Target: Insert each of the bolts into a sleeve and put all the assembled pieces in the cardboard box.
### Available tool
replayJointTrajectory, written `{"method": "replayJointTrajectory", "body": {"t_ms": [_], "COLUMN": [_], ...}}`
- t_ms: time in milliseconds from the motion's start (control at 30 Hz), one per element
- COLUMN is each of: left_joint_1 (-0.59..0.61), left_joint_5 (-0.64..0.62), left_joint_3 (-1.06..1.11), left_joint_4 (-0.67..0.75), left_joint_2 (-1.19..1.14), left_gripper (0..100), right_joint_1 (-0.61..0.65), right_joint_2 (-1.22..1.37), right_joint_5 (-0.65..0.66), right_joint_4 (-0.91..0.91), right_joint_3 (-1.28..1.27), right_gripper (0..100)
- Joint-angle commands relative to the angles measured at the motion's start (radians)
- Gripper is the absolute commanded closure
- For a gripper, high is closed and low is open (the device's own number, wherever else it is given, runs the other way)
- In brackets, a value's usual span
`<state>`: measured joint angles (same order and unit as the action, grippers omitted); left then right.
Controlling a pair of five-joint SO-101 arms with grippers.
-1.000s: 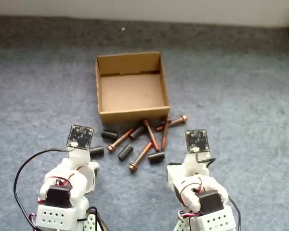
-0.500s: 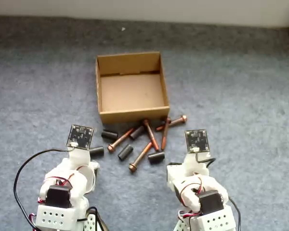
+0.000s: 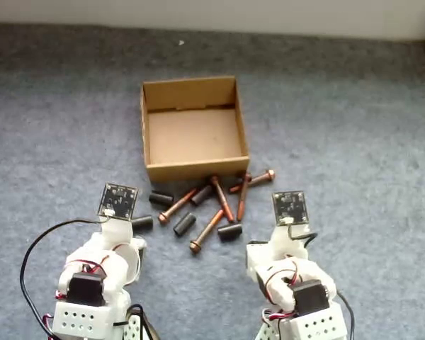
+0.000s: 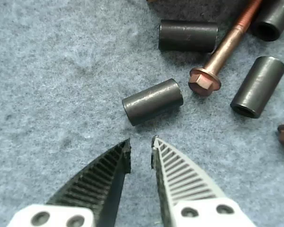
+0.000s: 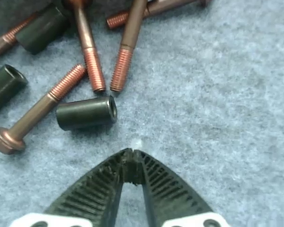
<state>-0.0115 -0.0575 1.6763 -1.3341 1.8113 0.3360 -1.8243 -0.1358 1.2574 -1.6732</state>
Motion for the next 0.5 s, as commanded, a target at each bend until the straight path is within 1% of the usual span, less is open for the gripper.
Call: {"method": "replayJointTrajectory", "body": {"t_ms": [0,100,133,200,267,367,467], "left_joint_1": [0.035,0.113,0.137,0.183,0.209,0.219,0.220], "left_joint_5": [0.008,0.008,0.008,0.008,0.008,0.008,0.008], "left_joint_3": [-0.012,-0.013,-0.007,0.010,0.018,0.018,0.018], "left_joint_4": [-0.006,0.021,0.048,0.097,0.127,0.130,0.129], "left_joint_2": [0.007,0.007,0.007,0.007,0.005,0.005,0.005], "left_gripper": [90,90,90,90,90,90,90], "right_joint_1": [-0.108,-0.231,-0.262,-0.294,-0.297,-0.285,-0.229], "right_joint_2": [-0.010,-0.010,-0.010,-0.010,-0.008,-0.008,-0.007], "right_joint_5": [0.081,0.330,0.362,0.344,0.339,0.336,0.336], "right_joint_4": [-0.096,-0.251,-0.295,-0.335,-0.309,-0.205,-0.081], "right_joint_3": [0.002,0.002,0.002,0.007,0.039,0.140,0.283], "right_gripper": [96.8,90.8,88.8,85.1,81.7,79.3,79.3]}}
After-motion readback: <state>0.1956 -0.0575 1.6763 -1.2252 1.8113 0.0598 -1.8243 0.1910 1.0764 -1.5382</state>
